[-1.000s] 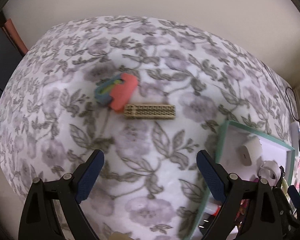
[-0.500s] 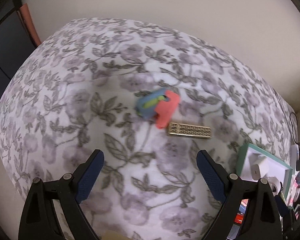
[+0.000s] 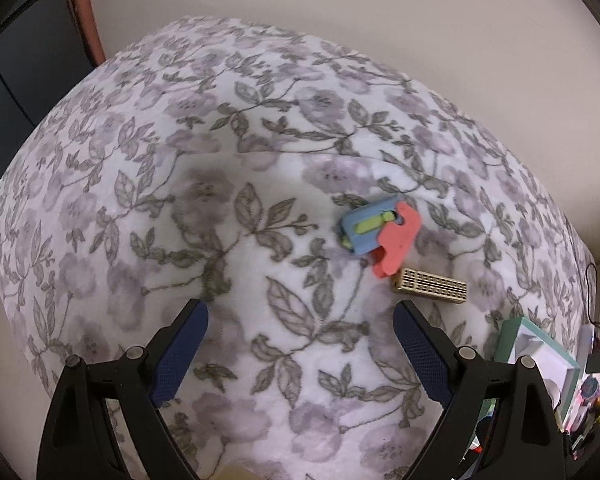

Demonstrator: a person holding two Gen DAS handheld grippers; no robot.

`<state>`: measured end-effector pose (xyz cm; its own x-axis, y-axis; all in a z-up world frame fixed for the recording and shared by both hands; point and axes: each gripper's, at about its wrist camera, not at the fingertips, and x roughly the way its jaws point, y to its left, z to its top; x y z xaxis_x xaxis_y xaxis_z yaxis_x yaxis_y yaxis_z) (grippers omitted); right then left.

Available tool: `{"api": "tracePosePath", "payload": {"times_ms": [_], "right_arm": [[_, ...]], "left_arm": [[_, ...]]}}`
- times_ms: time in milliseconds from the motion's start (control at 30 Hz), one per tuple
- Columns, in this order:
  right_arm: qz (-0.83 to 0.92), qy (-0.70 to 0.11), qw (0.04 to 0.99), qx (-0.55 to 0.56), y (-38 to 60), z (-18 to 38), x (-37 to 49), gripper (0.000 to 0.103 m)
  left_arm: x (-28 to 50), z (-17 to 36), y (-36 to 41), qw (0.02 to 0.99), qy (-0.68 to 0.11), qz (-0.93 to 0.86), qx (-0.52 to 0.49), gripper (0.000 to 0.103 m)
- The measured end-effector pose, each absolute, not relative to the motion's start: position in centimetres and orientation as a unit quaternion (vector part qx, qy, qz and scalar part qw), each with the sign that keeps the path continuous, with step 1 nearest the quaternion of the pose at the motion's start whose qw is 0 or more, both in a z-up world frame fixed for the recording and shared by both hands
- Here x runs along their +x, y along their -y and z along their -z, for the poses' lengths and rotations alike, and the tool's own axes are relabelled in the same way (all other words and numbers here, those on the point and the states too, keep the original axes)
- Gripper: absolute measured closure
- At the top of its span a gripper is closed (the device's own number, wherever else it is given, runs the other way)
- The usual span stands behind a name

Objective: Organize rigid objects
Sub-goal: 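Move both open grippers back toward the toy gun and gold bar, then grasp the blue-and-coral toy gun with the left gripper while the right gripper grasps the gold bar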

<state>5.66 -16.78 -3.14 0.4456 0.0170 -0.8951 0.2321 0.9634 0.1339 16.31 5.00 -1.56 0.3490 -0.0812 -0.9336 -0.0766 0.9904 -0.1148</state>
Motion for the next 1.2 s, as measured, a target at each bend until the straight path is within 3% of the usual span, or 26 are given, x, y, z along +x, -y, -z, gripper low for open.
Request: {"api": "tracePosePath", "payload": {"times_ms": [567,1200], "right_arm": [[0.031,-0.502,0.849,0.159,16.1,4.8,11.2,0.000],[0.008,-0.526,0.840,0.133,13.2,9.0,17.5,0.000]], "left_arm": [[19.9,3.2,-5.4,0.814,-0.572,0.019,-0.102,0.009],[24.1,6.6,-4.1,0.804,-0.586,0.024,-0.098,0.009]]}}
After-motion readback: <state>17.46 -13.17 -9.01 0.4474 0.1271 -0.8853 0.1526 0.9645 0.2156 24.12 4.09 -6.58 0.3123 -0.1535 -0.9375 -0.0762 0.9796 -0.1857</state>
